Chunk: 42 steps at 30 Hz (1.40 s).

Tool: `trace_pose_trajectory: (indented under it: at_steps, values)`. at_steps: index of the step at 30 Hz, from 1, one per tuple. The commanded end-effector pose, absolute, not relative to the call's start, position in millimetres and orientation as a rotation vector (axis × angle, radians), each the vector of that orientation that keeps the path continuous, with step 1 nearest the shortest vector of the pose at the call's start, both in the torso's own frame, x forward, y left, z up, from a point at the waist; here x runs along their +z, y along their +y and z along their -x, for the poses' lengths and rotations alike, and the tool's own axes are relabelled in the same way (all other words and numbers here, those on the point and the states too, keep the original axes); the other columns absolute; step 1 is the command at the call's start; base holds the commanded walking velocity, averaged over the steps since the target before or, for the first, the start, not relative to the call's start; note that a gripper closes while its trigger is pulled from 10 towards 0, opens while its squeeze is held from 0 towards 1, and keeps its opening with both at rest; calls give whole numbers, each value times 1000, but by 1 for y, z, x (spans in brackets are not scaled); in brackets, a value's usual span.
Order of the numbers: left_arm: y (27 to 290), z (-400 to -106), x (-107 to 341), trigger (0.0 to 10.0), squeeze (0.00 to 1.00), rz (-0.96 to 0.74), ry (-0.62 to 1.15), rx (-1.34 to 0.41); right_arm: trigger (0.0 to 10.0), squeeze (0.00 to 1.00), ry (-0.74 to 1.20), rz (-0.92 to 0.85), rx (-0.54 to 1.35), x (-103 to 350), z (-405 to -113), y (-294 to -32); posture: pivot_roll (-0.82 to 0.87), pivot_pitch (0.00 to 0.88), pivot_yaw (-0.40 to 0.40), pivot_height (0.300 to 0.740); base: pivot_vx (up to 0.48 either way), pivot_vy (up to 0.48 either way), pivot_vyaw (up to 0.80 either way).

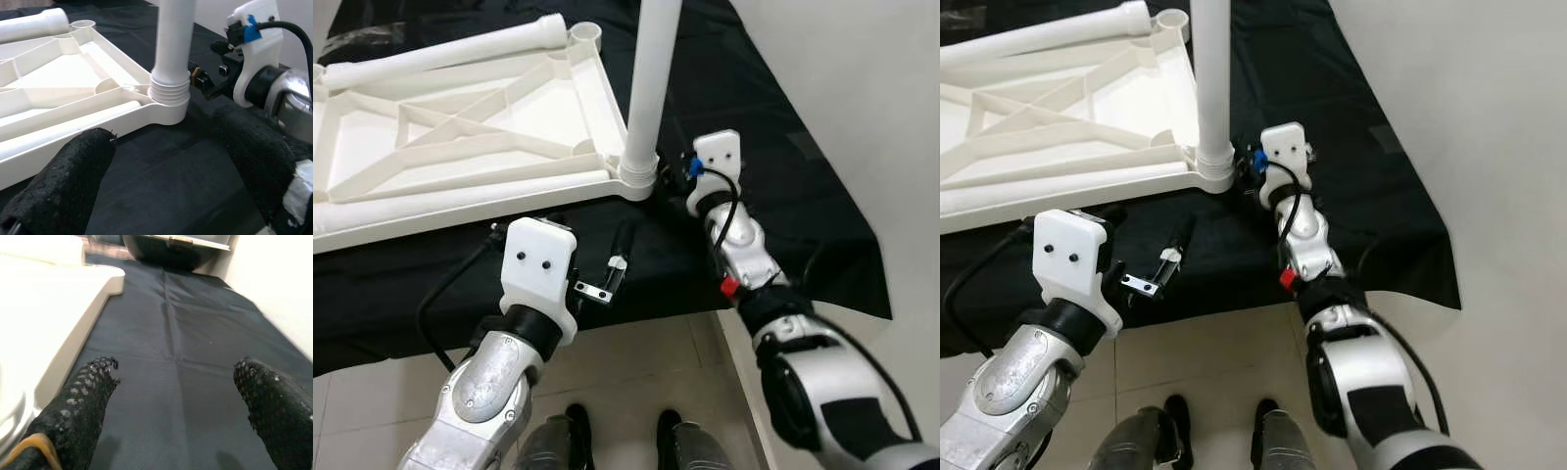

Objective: Building children table

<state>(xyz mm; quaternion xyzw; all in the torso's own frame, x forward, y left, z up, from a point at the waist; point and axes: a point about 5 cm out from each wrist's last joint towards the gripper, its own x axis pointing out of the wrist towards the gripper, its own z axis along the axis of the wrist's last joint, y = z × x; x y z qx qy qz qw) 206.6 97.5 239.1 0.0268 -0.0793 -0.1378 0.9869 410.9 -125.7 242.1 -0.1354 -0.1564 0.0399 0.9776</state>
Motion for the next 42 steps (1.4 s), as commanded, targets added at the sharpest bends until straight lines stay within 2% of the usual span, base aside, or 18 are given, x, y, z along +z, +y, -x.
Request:
trace_pose_trajectory:
  at_steps: [1,6,8,9,10,13,14,25,28,33,35,37,38,40,41,42]
  values:
    - [99,-206,237,10000,0,-59,-150,-276,10000,0,-216,326,60,227,-413,-126,175,326,-23,740,0,0,0]
    - [98,-206,237,10000,0,-58,-153,-277,10000,0,-120,282,140,213,-414,-112,179,322,-31,740,0,0,0]
    - [98,-206,237,10000,0,-60,-155,-276,10000,0,-55,216,262,200,-410,-95,184,322,-33,740,0,0,0]
    - [98,-206,237,10000,0,-60,-155,-276,10000,0,-55,216,262,200,-410,-95,184,322,-33,740,0,0,0]
    - [99,-205,238,10000,0,-64,-156,-273,10000,0,-25,149,358,192,-406,-82,184,320,-37,740,0,0,0]
    - [99,-205,237,10000,0,-65,-155,-270,10000,0,-26,128,397,189,-404,-77,185,319,-38,740,0,0,0]
    - [100,-204,237,10000,0,-68,-155,-268,10000,0,-12,92,463,186,-402,-71,185,319,-38,740,0,0,0]
    - [100,-205,237,10000,0,-69,-155,-269,10000,0,-69,72,656,192,-396,-60,175,312,-32,740,0,0,0]
    - [100,-206,236,10000,0,-73,-156,-268,10000,0,-82,119,853,185,-384,-51,177,313,-34,740,0,0,0]
    - [101,-206,236,10000,0,-75,-153,-266,10000,0,-64,133,928,175,-377,-52,176,314,-34,740,0,0,0]
    - [101,-206,236,10000,0,-75,-153,-266,10000,0,-61,160,892,173,-378,-56,177,312,-35,740,0,0,0]
    - [101,-207,236,10000,0,-73,-155,-265,10000,0,-37,229,729,171,-387,-70,175,310,-32,740,0,0,0]
    - [101,-207,236,10000,0,-73,-155,-265,10000,0,-37,229,729,171,-387,-70,175,310,-32,740,0,0,0]
    - [100,-208,237,10000,0,-73,-159,-264,10000,0,-8,262,484,174,-398,-97,173,305,-31,740,0,0,0]
    - [100,-208,237,10000,0,-73,-159,-264,10000,0,-8,262,484,174,-398,-97,173,305,-31,740,0,0,0]
    - [100,-209,237,10000,0,-73,-160,-265,10000,0,0,258,399,176,-402,-108,173,305,-31,740,0,0,0]
